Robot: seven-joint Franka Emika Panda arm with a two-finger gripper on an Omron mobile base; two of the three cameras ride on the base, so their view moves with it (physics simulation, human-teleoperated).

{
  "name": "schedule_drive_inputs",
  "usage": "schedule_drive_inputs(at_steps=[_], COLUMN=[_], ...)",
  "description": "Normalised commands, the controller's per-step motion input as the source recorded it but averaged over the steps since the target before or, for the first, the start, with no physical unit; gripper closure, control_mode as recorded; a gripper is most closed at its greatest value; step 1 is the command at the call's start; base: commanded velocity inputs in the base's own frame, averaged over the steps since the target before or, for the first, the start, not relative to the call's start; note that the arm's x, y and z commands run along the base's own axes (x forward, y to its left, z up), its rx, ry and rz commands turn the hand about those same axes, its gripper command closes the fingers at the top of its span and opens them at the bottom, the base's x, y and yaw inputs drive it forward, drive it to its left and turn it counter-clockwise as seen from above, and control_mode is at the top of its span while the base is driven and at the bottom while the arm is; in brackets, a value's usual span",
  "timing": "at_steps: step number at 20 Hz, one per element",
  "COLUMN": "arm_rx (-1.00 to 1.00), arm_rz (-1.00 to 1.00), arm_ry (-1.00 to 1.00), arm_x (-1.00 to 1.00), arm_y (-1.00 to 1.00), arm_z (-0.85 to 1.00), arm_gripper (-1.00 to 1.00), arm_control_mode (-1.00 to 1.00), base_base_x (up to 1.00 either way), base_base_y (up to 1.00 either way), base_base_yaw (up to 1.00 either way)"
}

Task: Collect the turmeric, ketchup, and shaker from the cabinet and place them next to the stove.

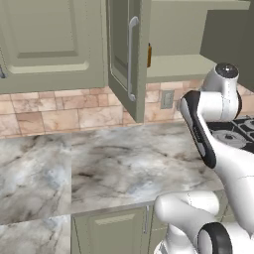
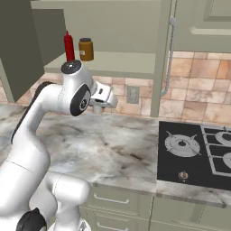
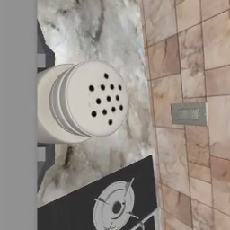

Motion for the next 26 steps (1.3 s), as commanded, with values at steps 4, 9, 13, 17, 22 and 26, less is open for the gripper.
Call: schedule_drive_inputs(at_steps=[4, 9, 13, 17, 22, 26], arm_rx=[-0.02, 0.0, 0.02, 0.0, -0.01, -0.01], arm_rz=[0.01, 0.06, 0.15, 0.15, 0.05, 0.06], arm_ry=[0.02, 0.0, 0.0, 0.0, 0.02, 0.04], arm_x=[-0.27, 0.08, 0.4, 0.46, 0.4, 0.38], arm_y=[-0.35, -0.47, -0.51, -0.54, -0.41, -0.29], arm_z=[-1.0, -0.71, -0.37, -0.17, -0.11, -0.15], arm_gripper=[1.0, 1.0, 1.0, 1.0, 1.0, 1.0], arm_control_mode=[-1.0, -1.0, -1.0, -1.0, -1.0, -1.0], base_base_x=[0.0, 0.0, 0.0, 0.0, 0.0, 0.0], base_base_y=[0.0, 0.0, 0.0, 0.0, 0.0, 0.0], base_base_yaw=[0.0, 0.0, 0.0, 0.0, 0.0, 0.0])
